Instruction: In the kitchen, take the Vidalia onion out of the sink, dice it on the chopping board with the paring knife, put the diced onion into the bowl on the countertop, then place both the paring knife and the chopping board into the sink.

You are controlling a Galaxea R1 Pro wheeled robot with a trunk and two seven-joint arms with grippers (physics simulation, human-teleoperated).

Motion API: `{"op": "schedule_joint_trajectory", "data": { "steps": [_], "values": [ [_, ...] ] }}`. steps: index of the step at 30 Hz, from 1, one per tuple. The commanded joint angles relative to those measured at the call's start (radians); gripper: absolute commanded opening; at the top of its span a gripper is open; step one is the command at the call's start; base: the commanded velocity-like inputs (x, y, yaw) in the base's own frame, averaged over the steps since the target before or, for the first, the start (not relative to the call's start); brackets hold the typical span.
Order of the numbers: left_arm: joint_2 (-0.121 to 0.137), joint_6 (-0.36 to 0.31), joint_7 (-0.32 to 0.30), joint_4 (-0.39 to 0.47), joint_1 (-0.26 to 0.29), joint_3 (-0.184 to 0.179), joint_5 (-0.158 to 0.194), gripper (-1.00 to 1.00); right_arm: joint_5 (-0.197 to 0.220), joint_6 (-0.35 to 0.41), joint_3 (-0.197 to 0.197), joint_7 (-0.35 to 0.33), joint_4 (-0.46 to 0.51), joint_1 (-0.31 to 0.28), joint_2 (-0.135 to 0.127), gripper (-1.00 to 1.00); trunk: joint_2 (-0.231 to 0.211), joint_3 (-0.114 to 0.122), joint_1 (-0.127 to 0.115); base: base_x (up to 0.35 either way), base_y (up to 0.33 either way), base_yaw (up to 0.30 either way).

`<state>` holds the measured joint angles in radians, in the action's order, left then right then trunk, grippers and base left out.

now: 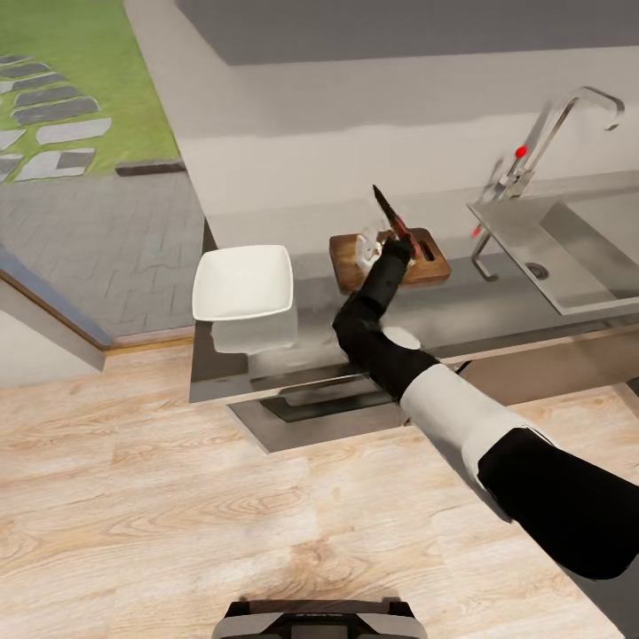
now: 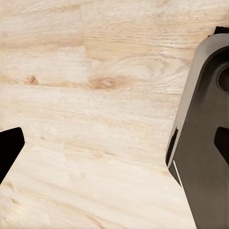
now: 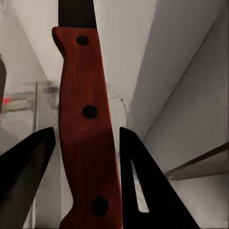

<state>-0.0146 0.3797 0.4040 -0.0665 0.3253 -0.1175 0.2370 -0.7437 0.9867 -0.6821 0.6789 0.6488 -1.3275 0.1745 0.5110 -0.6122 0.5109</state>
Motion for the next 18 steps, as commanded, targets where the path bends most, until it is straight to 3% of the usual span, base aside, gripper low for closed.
{"op": "schedule_joint_trajectory", "data": {
  "steps": [1,4,6,7,8,10,11,13,16,18],
  "values": [
    [-0.001,0.007,0.001,-0.004,0.001,-0.008,0.008,1.00,0.016,0.000,0.030,0.006,0.053,-0.001,0.000,-1.00,0.001,-0.001,0.001,0.000,0.000,0.000],
    [-0.001,0.007,0.001,-0.004,0.001,-0.008,0.008,1.00,0.013,-0.001,0.138,0.002,0.215,-0.001,0.000,-1.00,0.001,-0.001,0.001,0.000,0.000,0.000],
    [-0.001,0.007,0.001,-0.004,0.001,-0.008,0.008,1.00,0.019,-0.005,0.273,-0.053,0.365,-0.001,0.000,-1.00,0.001,-0.001,0.001,0.000,0.000,0.000],
    [-0.001,0.007,0.001,-0.004,0.001,-0.008,0.008,1.00,0.020,-0.006,0.302,-0.078,0.386,-0.001,0.000,-1.00,0.001,-0.001,0.001,0.000,0.000,0.000],
    [-0.001,0.007,0.001,-0.004,0.001,-0.008,0.008,1.00,0.026,-0.007,0.398,-0.195,0.446,-0.001,-0.009,-1.00,0.001,-0.001,0.001,0.000,0.000,0.000],
    [-0.001,0.007,0.001,-0.004,0.001,-0.008,0.008,1.00,0.039,-0.008,0.530,-0.449,0.519,-0.001,-0.058,-1.00,0.001,-0.001,0.001,0.000,0.000,0.000],
    [-0.001,0.007,0.001,-0.004,0.001,-0.008,0.008,1.00,0.045,-0.008,0.623,-0.683,0.557,-0.001,-0.105,-1.00,0.001,-0.001,0.001,0.000,0.000,0.000],
    [-0.002,0.007,0.001,-0.004,0.001,-0.008,0.008,1.00,0.048,-0.008,0.734,-0.978,0.584,-0.001,-0.186,-1.00,0.001,-0.001,0.001,0.000,0.000,0.000],
    [-0.010,0.007,0.001,-0.004,0.001,-0.008,0.008,1.00,0.050,-0.010,0.853,-1.298,0.600,-0.001,-0.315,-1.00,0.001,-0.001,0.001,0.000,0.000,0.000],
    [-0.013,0.007,0.001,-0.004,0.001,-0.008,0.008,1.00,0.053,-0.016,0.880,-1.376,0.596,0.000,-0.371,-1.00,0.001,-0.001,0.001,0.000,0.000,0.000]
  ]
}}
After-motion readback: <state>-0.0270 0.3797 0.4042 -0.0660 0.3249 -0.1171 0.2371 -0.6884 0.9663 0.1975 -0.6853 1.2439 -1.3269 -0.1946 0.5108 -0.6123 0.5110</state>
